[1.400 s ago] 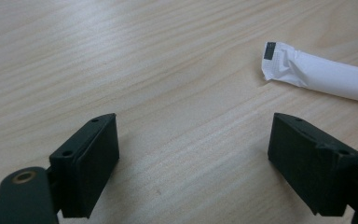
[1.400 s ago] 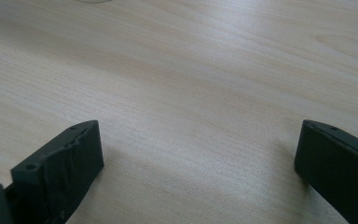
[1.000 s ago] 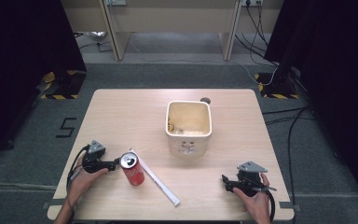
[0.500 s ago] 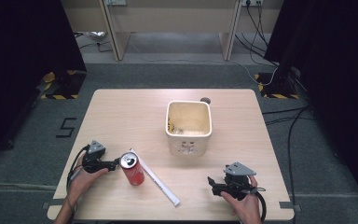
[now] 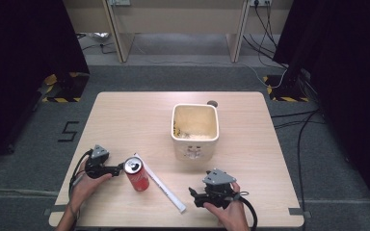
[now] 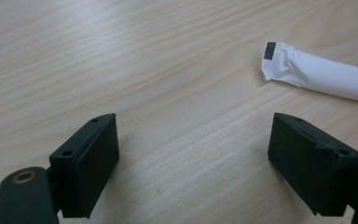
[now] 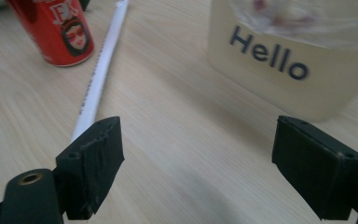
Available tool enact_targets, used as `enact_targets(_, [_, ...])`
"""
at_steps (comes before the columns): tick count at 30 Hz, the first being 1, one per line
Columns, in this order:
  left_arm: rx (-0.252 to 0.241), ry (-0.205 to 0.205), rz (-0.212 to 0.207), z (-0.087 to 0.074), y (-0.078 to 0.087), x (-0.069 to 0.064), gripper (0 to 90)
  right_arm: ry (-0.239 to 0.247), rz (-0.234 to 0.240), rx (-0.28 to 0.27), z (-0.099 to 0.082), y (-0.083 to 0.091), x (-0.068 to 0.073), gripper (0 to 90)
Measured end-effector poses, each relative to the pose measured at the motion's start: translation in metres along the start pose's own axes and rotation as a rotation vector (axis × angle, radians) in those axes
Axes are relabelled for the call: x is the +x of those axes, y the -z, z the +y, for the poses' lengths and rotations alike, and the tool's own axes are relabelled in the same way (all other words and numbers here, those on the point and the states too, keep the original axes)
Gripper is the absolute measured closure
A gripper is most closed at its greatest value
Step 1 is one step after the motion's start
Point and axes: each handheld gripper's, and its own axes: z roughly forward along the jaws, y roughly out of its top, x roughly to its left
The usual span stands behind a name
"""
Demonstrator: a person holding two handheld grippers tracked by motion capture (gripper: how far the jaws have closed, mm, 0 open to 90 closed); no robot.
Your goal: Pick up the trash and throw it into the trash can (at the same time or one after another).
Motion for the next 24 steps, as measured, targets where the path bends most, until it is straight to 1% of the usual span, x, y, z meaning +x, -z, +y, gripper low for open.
enact_targets(2, [0.000,0.000,0.000,0.000,0.000,0.000,15.7,0.011,0.020,0.007,0.003,-0.006,0.007,17.1])
enact_targets(6, [0.001,0.000,0.000,0.000,0.000,0.000,15.7,0.058,0.060,0.020,0.009,-0.019,0.022,18.1])
enact_targets(7, [0.001,0.000,0.000,0.000,0.000,0.000,15.7,0.063,0.066,0.024,0.010,-0.022,0.025,18.3])
enact_targets(9, [0.000,0.000,0.000,0.000,0.000,0.000,15.7,0.088,0.079,0.030,0.014,-0.028,0.031,18.8])
enact_targets(14, [0.000,0.000,0.000,0.000,0.000,0.000,15.7,0.106,0.105,0.043,0.018,-0.041,0.040,23.0])
enact_targets(15, [0.000,0.000,0.000,0.000,0.000,0.000,15.7,0.107,0.111,0.046,0.018,-0.043,0.042,25.6])
enact_targets(16, [0.000,0.000,0.000,0.000,0.000,0.000,15.7,0.107,0.111,0.046,0.018,-0.043,0.042,25.6])
enact_targets(17, [0.000,0.000,0.000,0.000,0.000,0.000,15.7,0.124,0.124,0.051,0.018,-0.048,0.046,28.1])
enact_targets(18, [0.000,0.000,0.000,0.000,0.000,0.000,15.7,0.121,0.128,0.057,0.018,-0.049,0.047,29.2])
enact_targets(20, [0.000,-0.001,0.000,0.000,0.000,0.000,15.7,0.127,0.138,0.059,0.018,-0.053,0.050,34.1])
enact_targets(21, [0.001,0.000,0.000,0.000,0.000,0.000,15.7,0.123,0.144,0.060,0.018,-0.055,0.051,36.4])
enact_targets(22, [0.000,0.000,0.000,0.000,0.000,0.000,15.7,0.133,0.149,0.063,0.018,-0.056,0.052,40.3])
enact_targets(23, [0.004,-0.001,0.000,0.000,0.000,0.000,15.7,0.139,0.155,0.066,0.017,-0.057,0.052,42.1])
enact_targets(24, [0.003,-0.001,0.000,0.000,0.000,0.000,15.7,0.135,0.158,0.072,0.017,-0.058,0.053,43.7])
